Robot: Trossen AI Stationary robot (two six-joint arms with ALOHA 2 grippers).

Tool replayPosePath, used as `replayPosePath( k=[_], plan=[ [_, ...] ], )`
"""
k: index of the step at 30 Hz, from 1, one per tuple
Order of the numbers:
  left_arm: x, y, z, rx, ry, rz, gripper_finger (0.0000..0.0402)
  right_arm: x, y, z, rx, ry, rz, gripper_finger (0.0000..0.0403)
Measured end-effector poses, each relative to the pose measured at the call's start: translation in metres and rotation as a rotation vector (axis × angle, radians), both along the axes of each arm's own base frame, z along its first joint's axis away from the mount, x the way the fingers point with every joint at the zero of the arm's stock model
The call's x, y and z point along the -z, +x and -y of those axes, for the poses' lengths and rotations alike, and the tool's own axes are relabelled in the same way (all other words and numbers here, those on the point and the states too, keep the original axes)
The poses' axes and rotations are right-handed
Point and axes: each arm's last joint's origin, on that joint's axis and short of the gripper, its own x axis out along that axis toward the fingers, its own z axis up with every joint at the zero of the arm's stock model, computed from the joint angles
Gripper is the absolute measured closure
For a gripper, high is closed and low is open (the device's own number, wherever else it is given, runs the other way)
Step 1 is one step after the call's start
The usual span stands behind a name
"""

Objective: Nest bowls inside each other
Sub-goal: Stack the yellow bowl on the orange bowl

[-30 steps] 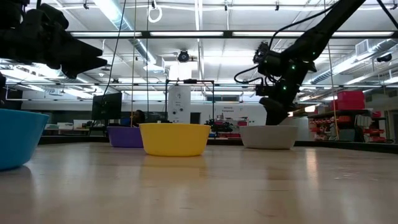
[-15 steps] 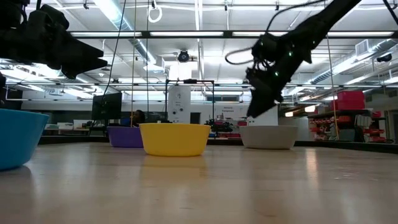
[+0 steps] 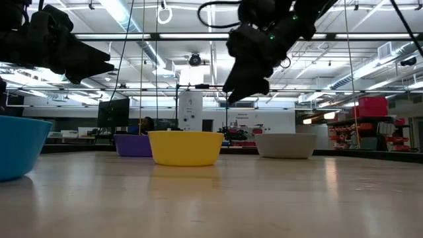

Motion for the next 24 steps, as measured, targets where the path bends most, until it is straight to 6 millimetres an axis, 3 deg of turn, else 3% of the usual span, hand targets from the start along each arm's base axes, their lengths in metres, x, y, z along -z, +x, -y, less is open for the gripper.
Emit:
replayPosePath(
  k=[9, 24],
  plan=[
    [0.000, 0.000, 0.000, 0.000, 0.000, 0.000, 0.0168, 0.038, 0.041, -0.016, -0.084, 0.095, -0.091, 0.0191],
    [0.000, 0.000, 0.000, 0.000, -0.002, 0.000, 0.0168, 0.046, 0.044, -0.014, -0.068, 0.025, -0.114, 0.0187]
  ],
)
